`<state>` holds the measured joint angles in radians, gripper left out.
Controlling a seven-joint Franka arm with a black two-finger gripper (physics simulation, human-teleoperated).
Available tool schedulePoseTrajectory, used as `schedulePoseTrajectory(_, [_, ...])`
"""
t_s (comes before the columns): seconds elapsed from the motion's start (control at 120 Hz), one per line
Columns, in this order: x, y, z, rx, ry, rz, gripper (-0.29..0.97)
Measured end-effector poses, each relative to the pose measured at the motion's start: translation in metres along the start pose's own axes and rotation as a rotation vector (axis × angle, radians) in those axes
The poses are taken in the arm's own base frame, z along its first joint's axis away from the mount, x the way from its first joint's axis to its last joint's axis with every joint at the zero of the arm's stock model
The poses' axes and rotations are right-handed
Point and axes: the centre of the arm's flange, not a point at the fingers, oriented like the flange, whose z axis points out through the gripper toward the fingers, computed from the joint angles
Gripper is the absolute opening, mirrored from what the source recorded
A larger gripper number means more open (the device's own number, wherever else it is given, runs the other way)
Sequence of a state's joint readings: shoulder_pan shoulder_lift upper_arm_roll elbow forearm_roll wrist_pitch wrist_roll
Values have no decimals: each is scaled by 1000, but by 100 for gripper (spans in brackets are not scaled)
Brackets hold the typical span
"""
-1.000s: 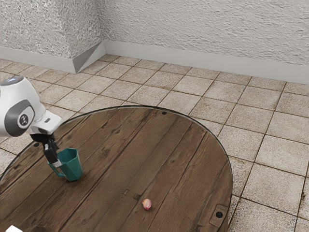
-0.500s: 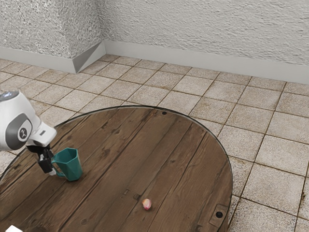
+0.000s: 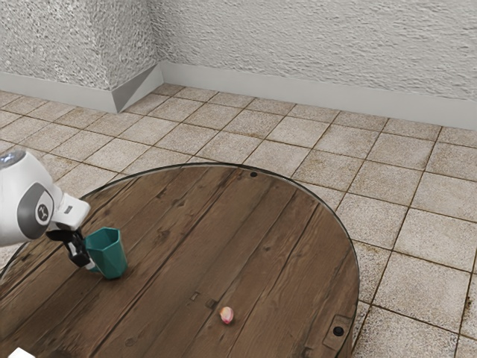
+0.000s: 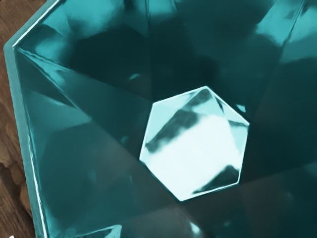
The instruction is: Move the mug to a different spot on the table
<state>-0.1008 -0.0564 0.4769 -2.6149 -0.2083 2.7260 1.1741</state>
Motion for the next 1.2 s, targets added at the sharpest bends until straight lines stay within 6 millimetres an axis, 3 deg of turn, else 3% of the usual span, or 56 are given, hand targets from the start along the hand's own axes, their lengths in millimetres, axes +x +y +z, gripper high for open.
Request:
schedulePoseTrajectory(0.225, [6, -1, -5, 26, 21, -17, 12])
schedulePoseTrajectory(0.567, [59, -6, -35, 232, 147, 57, 9])
schedulePoseTrajectory(0.658, [79, 6, -39, 241, 201, 38, 8])
schedulePoseTrajectory(0.792, [110, 44, -34, 186, 282, -42, 8])
schedulePoseTrajectory(0.867, [107, 55, -27, 139, 292, -116, 8])
schedulePoseTrajectory(1.05, [76, 61, -19, 46, 295, -266, 8])
schedulePoseTrajectory(1.2, [78, 79, -9, -26, 273, -264, 6])
